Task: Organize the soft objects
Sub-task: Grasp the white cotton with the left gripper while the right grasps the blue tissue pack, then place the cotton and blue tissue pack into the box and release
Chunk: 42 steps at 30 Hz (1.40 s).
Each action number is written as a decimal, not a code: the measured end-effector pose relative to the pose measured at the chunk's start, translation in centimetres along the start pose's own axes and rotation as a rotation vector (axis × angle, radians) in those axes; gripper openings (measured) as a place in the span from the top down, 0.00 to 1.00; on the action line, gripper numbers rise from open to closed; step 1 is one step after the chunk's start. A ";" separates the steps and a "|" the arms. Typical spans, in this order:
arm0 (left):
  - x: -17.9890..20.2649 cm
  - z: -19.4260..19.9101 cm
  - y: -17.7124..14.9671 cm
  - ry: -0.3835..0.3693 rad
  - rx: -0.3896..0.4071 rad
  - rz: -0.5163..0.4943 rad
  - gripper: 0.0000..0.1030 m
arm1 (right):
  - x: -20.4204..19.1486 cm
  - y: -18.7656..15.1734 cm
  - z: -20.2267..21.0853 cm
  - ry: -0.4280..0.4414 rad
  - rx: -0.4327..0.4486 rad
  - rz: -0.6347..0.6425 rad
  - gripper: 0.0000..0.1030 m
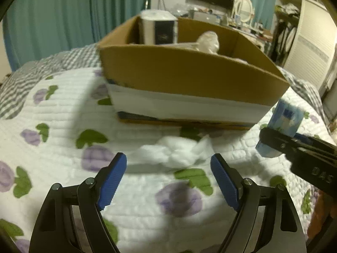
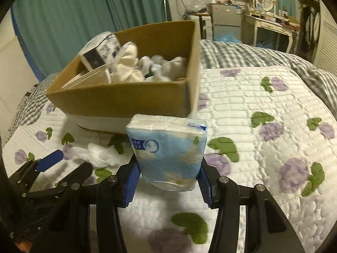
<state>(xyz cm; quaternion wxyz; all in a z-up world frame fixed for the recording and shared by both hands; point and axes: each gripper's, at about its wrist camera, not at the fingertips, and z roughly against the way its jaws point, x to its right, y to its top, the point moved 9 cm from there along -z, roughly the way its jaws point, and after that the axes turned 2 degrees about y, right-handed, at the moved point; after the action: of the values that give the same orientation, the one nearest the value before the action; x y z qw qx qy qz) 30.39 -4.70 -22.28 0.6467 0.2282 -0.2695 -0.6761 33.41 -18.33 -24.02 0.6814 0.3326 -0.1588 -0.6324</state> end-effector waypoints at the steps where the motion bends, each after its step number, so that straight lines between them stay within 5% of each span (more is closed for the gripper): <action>1: 0.4 -0.3 0.1 -0.002 -0.006 -0.011 0.19 | 0.4 0.1 0.3 0.002 0.006 -0.010 0.52; 12: 0.2 -3.3 -0.3 0.000 -0.045 0.009 0.22 | 0.1 0.3 -0.7 -0.001 0.000 0.018 0.52; 15: -0.1 -3.1 -0.3 -0.041 -0.038 0.033 0.48 | -0.2 0.0 -1.3 -0.016 -0.008 0.039 0.52; 18: -0.4 -2.5 -0.3 -0.076 -0.031 0.042 0.57 | -0.3 -0.3 -1.6 -0.035 -0.013 0.057 0.52; 27: 0.0 2.5 0.2 -0.156 0.004 0.022 0.60 | -1.1 -0.8 -0.2 -0.027 0.004 0.064 0.52; 42: -2.3 13.1 5.9 -0.094 0.194 -0.024 0.60 | -5.0 3.8 10.6 0.010 0.168 0.124 0.52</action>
<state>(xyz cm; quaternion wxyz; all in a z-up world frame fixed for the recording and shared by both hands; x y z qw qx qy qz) 26.32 -1.62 -8.61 0.6001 0.2609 -0.3609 -0.6645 28.78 -16.31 -12.75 0.6895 0.3812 -0.2283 -0.5719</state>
